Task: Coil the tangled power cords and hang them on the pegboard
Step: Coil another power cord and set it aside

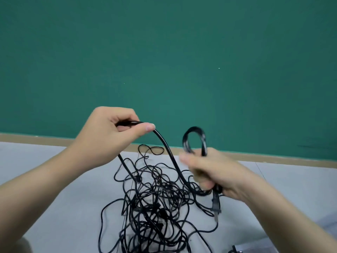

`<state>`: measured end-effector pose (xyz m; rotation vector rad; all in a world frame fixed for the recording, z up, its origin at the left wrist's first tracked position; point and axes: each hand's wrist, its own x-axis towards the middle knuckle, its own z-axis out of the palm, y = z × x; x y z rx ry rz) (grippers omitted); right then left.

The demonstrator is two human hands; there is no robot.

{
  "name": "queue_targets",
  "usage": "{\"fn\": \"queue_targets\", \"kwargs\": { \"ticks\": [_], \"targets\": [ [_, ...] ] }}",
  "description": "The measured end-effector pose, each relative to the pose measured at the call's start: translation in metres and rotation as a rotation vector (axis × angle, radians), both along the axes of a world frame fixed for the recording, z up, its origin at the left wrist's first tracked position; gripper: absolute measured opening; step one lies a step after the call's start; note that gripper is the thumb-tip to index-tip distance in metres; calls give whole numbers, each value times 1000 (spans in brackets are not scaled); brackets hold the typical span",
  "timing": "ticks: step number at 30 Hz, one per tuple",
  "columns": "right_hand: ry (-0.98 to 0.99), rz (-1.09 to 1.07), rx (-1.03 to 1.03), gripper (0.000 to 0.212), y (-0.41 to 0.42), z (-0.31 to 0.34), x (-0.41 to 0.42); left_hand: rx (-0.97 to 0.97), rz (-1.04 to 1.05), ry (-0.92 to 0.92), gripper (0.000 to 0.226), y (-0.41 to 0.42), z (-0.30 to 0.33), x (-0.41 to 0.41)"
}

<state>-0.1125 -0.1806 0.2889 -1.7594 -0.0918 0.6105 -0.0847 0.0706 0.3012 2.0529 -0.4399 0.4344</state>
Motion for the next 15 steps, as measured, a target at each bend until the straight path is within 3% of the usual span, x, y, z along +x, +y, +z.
{"fn": "queue_targets", "kwargs": {
  "ticks": [3, 7, 13, 15],
  "targets": [
    [-133, 182, -357, 48, 24, 5, -13, -69, 13, 24, 56, 4, 1, 2],
    [-141, 183, -536, 31, 41, -1, -17, -153, 18, 68, 56, 4, -3, 1],
    [180, 67, 50, 26, 31, 5, -19, -113, 54, 178, 65, 4, -15, 7],
    [235, 5, 150, 27, 23, 9, -19, -50, 31, 209, 65, 4, -20, 9]
  ]
}}
